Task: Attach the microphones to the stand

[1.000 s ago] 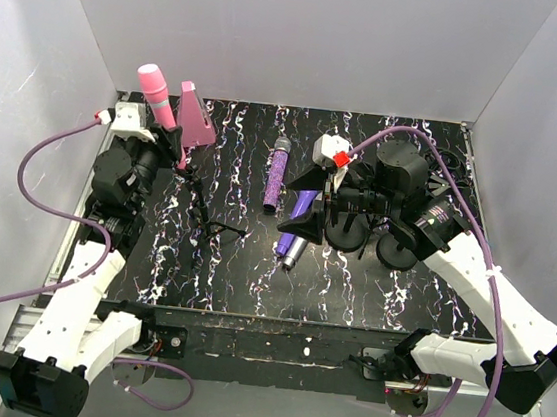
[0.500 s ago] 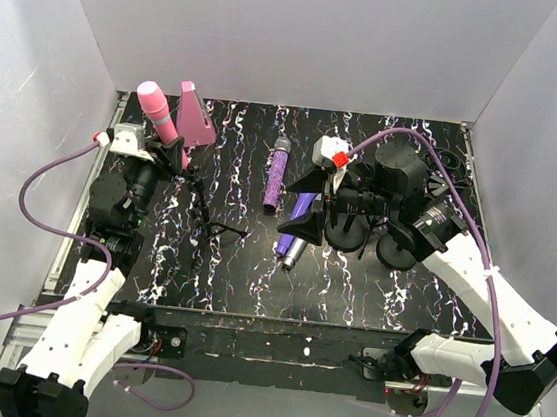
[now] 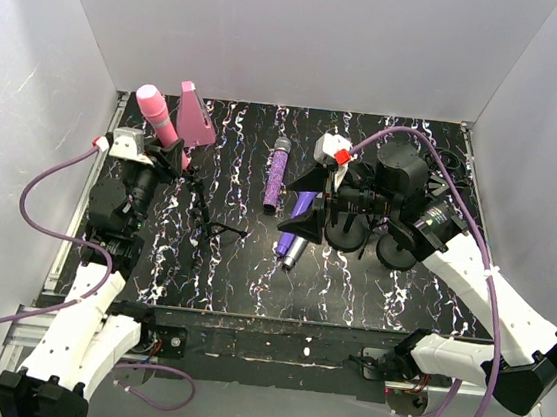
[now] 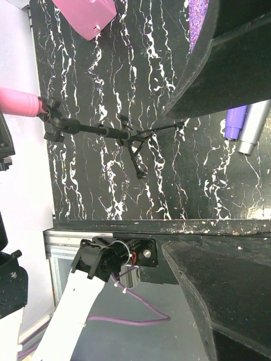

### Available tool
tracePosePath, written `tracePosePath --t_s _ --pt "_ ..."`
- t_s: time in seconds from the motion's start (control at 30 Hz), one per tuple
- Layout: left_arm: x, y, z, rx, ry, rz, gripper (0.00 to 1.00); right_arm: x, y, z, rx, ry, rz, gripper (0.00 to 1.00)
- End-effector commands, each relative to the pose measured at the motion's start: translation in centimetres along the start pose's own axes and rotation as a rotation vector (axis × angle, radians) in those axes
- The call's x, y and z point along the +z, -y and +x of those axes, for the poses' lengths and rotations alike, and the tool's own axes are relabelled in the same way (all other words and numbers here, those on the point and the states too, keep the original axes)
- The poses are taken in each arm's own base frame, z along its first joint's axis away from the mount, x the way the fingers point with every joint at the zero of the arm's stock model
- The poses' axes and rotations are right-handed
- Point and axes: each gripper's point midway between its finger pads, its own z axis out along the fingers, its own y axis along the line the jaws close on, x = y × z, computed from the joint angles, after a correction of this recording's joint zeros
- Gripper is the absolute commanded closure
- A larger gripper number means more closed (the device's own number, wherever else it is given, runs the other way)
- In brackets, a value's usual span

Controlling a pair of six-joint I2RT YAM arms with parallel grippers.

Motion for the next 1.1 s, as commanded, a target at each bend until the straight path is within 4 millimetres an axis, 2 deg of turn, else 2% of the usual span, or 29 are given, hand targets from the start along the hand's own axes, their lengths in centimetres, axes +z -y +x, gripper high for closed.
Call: tracePosePath --t_s 0.0,0.43,0.7,0.73,0.8,1.07 --pt "-3.3 -0.1 13.1 -0.075 -0.481 0.006 1.00 -0.4 -0.4 -1.8 -0.035 0.054 -0.006 0.04" --pt "-4.2 -0.5 15.6 -0.130 -0.574 -0.041 1.00 -0.8 -0.5 -2.4 -0.035 0.071 -0.002 0.04" --pt "-4.0 -0.5 13.9 -0.163 -0.523 -0.069 1.00 -1.4 -0.6 -2.5 -0.044 0.076 0.009 0.04" --pt "-3.9 -0.6 13.5 -0.166 -0.519 -0.079 0.95 -1.4 -0.6 -2.5 -0.048 0.075 0.009 0.04" --pt "-3.5 -0.8 12.6 -0.172 -0.518 -0.102 0.74 -1.6 -0.6 -2.7 -0.053 0.078 0.013 0.04" --pt "-2.7 -0.6 8.7 -0.183 -0.470 -0.125 0.24 -2.1 -0.8 -3.2 -0.064 0.086 0.018 0.04"
